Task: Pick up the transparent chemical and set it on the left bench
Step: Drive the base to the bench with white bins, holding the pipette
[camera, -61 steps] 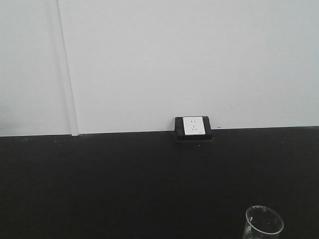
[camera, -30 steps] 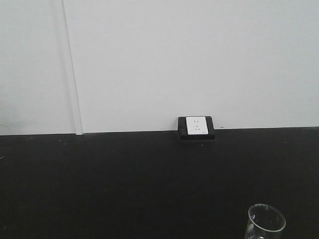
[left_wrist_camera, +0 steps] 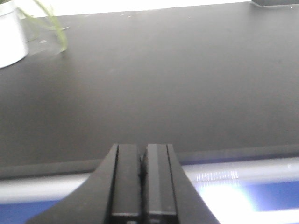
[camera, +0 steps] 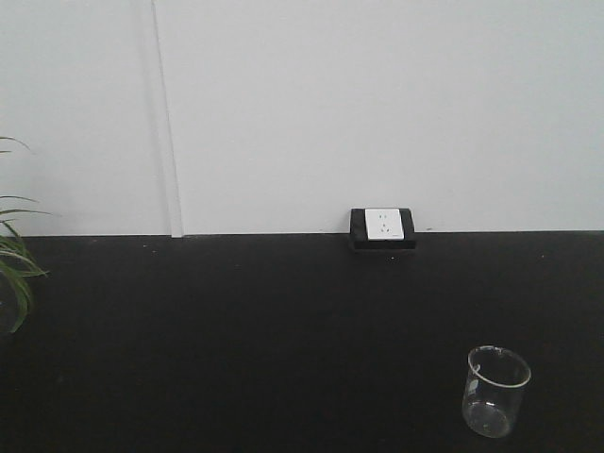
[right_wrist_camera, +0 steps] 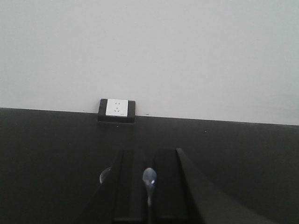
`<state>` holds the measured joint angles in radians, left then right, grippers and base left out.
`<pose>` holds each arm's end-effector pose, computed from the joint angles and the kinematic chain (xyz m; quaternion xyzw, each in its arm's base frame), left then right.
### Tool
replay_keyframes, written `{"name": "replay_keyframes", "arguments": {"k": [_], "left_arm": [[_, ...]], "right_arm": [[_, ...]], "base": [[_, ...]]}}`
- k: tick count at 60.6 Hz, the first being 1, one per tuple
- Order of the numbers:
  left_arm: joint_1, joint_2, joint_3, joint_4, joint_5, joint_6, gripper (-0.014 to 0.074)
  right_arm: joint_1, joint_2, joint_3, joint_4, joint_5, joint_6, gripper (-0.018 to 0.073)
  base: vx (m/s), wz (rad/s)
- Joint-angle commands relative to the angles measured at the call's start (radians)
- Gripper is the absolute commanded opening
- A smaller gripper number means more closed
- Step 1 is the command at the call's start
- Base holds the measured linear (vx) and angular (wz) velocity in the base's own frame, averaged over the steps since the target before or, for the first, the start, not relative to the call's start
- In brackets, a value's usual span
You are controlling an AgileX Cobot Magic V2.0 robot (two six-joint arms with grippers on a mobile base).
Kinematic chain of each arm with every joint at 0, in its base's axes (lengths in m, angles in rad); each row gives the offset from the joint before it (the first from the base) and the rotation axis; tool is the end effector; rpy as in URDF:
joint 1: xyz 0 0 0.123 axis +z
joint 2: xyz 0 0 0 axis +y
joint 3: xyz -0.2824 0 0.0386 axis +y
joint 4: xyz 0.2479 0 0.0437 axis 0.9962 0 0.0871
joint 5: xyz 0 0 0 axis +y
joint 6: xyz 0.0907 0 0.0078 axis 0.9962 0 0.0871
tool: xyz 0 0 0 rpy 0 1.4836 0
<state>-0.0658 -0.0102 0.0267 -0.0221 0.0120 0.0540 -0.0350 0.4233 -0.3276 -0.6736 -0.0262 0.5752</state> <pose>0.0566 -0.0038 0.2035 0.0336 0.6852 -0.0124 0.7274 0.1003 -0.0021 0.2950 -0.0280 0.7023 -0.0416 0.7101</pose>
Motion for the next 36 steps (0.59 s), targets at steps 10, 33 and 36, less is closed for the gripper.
{"name": "replay_keyframes", "arguments": {"k": [10,33,36], "left_arm": [[-0.002,-0.019,0.016,-0.001,-0.078,-0.008,-0.0003],[-0.002,-0.019,0.016,-0.001,-0.078,-0.008,-0.0003],[-0.002,-0.019,0.016,-0.001,-0.078,-0.008,-0.0003]], "right_arm": [[-0.005,0.004,-0.03,-0.01,-0.054,-0.002,0.0115],[-0.005,0.004,-0.03,-0.01,-0.053,-0.002,0.0115],[-0.005,0.004,-0.03,-0.01,-0.053,-0.002,0.0115]], "base": [[-0.29,0.13],[-0.35,0.08],[-0.37,0.08]]}}
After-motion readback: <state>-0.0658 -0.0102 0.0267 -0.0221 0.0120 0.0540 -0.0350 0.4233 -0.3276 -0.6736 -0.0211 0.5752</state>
